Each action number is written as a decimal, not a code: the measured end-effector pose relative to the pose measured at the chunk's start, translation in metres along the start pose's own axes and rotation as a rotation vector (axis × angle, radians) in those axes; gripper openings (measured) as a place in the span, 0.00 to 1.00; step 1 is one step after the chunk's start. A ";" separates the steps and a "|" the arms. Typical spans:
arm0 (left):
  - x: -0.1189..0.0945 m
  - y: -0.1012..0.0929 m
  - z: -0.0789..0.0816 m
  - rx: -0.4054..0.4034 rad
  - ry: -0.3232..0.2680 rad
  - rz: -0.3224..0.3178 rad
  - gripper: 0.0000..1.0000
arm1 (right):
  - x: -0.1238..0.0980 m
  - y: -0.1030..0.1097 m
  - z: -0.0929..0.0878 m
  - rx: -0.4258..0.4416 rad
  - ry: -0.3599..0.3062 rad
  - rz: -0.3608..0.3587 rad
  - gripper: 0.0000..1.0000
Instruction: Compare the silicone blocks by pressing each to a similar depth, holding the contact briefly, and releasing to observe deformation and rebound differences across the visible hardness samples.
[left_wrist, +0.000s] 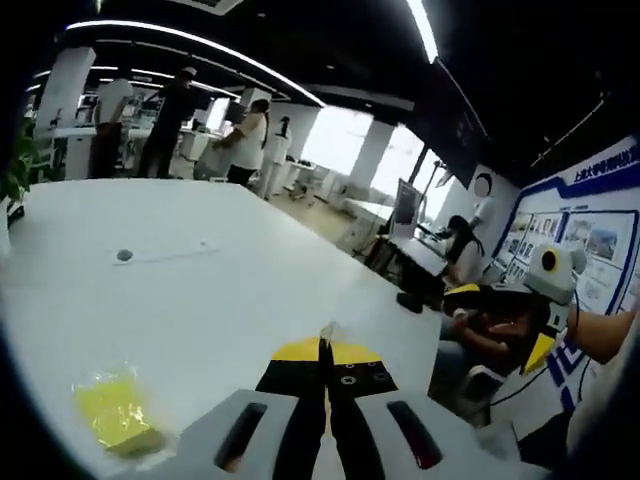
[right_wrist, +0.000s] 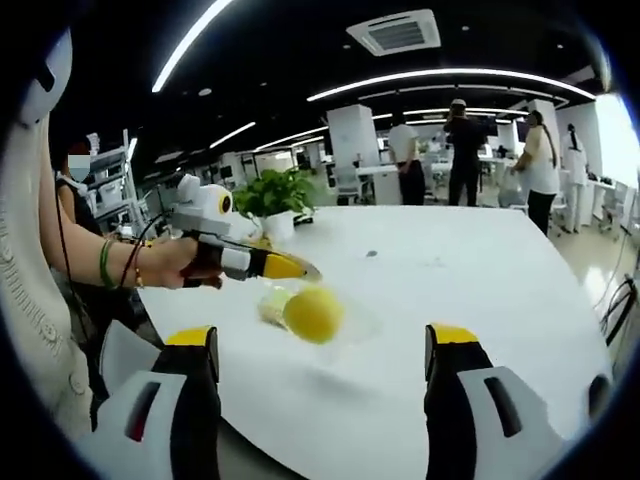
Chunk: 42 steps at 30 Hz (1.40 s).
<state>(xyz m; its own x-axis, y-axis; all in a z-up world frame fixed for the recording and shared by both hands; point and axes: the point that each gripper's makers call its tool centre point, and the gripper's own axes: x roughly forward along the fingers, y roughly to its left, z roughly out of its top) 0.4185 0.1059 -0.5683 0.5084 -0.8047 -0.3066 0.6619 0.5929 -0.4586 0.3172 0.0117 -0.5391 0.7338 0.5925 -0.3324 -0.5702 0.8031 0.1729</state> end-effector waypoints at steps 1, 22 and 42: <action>0.002 0.004 -0.002 0.000 0.000 0.006 0.00 | 0.002 -0.001 -0.001 0.003 -0.001 0.002 0.79; 0.020 0.114 -0.027 -0.163 -0.070 0.257 0.00 | 0.024 -0.026 -0.010 0.033 -0.059 -0.093 0.76; 0.066 0.153 -0.067 -0.286 -0.159 0.375 0.00 | 0.042 -0.056 -0.033 0.058 0.022 -0.108 0.73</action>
<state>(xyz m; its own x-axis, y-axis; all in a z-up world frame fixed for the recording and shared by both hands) 0.5168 0.1414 -0.7146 0.7747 -0.5102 -0.3735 0.2513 0.7905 -0.5585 0.3678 -0.0108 -0.5932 0.7810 0.5014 -0.3724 -0.4653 0.8648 0.1885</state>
